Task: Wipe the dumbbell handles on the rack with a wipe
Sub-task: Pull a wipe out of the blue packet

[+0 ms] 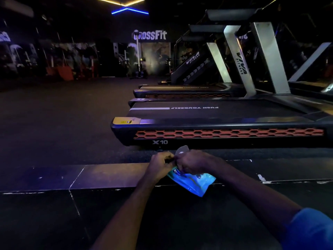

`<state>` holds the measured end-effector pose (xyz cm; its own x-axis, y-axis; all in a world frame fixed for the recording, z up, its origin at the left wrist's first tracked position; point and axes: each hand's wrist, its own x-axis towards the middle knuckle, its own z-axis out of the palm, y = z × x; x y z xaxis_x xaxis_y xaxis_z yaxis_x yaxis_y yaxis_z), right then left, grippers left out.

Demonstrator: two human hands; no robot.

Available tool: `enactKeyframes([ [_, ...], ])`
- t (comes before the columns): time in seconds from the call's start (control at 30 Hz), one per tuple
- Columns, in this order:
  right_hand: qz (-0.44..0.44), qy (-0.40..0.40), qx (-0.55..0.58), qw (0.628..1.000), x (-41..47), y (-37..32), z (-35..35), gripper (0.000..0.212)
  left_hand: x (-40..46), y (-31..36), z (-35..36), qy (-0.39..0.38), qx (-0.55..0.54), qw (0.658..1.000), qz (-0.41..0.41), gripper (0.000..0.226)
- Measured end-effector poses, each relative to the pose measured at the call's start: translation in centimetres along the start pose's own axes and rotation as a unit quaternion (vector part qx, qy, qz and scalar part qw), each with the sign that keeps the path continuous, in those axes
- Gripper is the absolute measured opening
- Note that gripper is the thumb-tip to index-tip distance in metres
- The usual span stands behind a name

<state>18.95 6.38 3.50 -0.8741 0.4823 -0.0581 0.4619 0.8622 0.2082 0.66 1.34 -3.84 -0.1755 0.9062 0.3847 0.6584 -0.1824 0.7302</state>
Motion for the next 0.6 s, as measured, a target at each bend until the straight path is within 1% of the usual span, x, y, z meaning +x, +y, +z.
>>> enactKeyframes([
  [0.1, -0.022, 0.003, -0.017, 1.0, -0.1, 0.2, 0.0, 0.014, -0.2, -0.1, -0.3, -0.021, -0.04, 0.999, 0.012, 0.018],
  [0.17, -0.012, 0.014, 0.014, 1.0, -0.3, 0.7, 0.2, 0.011, -0.4, 0.1, -0.6, -0.045, -0.074, 0.996, 0.005, 0.027],
  [0.23, 0.004, 0.019, 0.05, 0.999, -0.5, 1.1, 0.6, 0.014, -0.6, 0.0, -0.8, -0.062, -0.104, 0.993, -0.006, 0.039],
  [0.4, 0.023, 0.055, 0.08, 0.995, -0.9, 2.0, 1.4, 0.008, -0.7, 0.3, -1.3, -0.052, -0.144, 0.988, 0.018, 0.055],
  [0.43, 0.026, 0.062, 0.079, 0.995, -1.0, 1.9, 1.4, 0.007, -0.7, 0.4, -1.3, -0.052, -0.137, 0.989, 0.031, 0.053],
  [0.53, 0.038, 0.079, 0.073, 0.993, -1.1, 1.9, 1.8, 0.006, -0.3, 0.5, -1.2, -0.051, -0.071, 0.993, 0.084, 0.03],
  [0.6, 0.055, 0.086, 0.089, 0.991, -1.2, 2.0, 1.9, 0.007, -0.3, 0.6, -1.2, -0.054, -0.036, 0.992, 0.104, 0.02],
])
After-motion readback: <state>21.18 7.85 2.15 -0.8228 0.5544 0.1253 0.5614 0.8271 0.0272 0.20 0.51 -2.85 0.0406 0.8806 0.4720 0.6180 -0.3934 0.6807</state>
